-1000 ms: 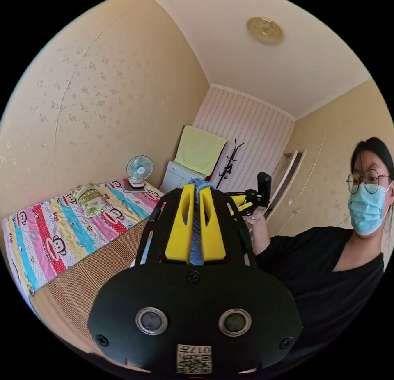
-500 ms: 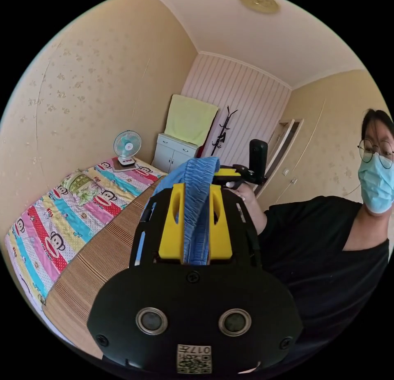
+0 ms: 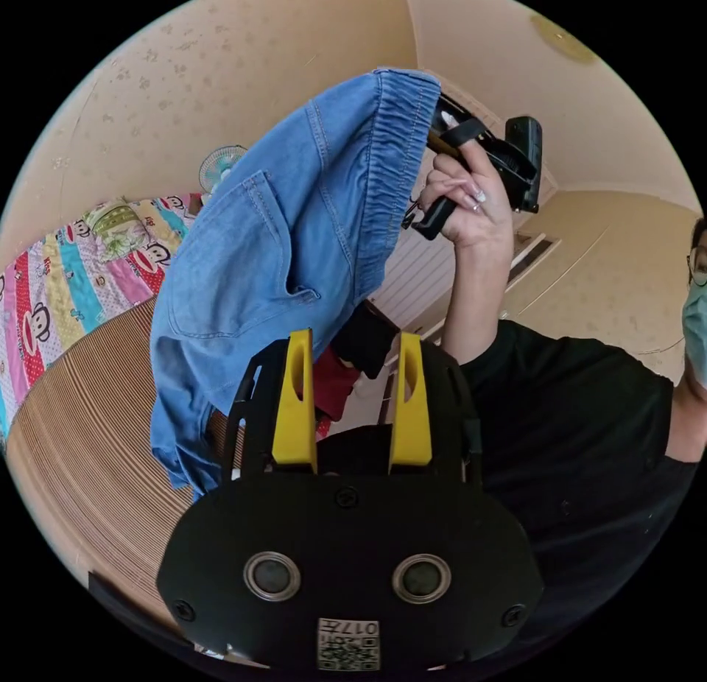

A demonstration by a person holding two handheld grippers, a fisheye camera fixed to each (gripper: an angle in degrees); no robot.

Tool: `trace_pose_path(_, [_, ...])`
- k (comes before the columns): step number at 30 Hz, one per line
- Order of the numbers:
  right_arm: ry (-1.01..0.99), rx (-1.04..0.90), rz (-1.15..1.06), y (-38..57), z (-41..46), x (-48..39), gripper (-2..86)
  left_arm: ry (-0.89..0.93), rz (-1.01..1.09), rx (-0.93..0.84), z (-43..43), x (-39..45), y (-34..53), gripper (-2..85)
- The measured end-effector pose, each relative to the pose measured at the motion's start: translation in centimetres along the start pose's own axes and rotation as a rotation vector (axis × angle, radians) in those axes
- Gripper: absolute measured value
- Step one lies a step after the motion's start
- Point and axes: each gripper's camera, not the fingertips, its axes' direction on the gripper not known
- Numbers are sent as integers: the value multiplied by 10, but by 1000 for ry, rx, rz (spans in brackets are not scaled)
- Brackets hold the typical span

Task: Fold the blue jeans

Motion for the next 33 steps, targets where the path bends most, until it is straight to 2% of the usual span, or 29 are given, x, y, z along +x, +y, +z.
trace_pose_path(3, [14, -6, -28, -5, -6, -12, 45, -114, 37, -21, 8, 17, -3, 163])
trace_pose_path(4, [18, -7, -40, -5, -8, -14, 45, -181, 46, 3, 4, 22, -1, 162])
trace_pose_path(8, [4, -54, -110, -9, -22, -17, 46, -258, 84, 99, -16, 34, 12, 157])
trace_pose_path(11, [-3, -86, -165, -10, -29, -30, 46, -473, 70, 145, -20, 42, 9, 145])
trace_pose_path(12, [-57, -86, -184, -10, -34, -38, 46, -559, 71, 197, -22, 42, 8, 131])
trace_pose_path(13, [-85, -84, -194, -10, -38, -43, 46, -617, 104, 233, -25, 41, 8, 56])
trace_pose_path(14, [-118, -75, -222, -9, -46, -52, 46, -611, 140, 232, -27, 41, 6, 19])
trace_pose_path(15, [-92, -64, -260, -9, -57, -59, 46, -544, 181, 223, -40, 38, 3, 13])
trace_pose_path(17, [12, -41, -290, -10, -75, -59, 46, -392, 211, 314, -78, 27, 5, 9])
trace_pose_path(19, [57, -16, -269, -11, -94, -47, 47, -215, 130, 401, -128, -9, 4, 13])
trace_pose_path(21, [5, 21, -230, -15, -113, -30, 47, -155, 32, 388, -151, -34, 2, 32])
trace_pose_path(23, [-24, 58, -172, -17, -123, -21, 47, -132, 54, 444, -164, -34, 16, 94])
trace_pose_path(26, [-135, 156, -85, -14, -140, -7, 46, -194, 195, 447, -156, -11, 53, 110])
trace_pose_path(33, [-388, 534, 4, -4, -184, 11, 42, -122, 319, 220, -88, 9, 100, 113])
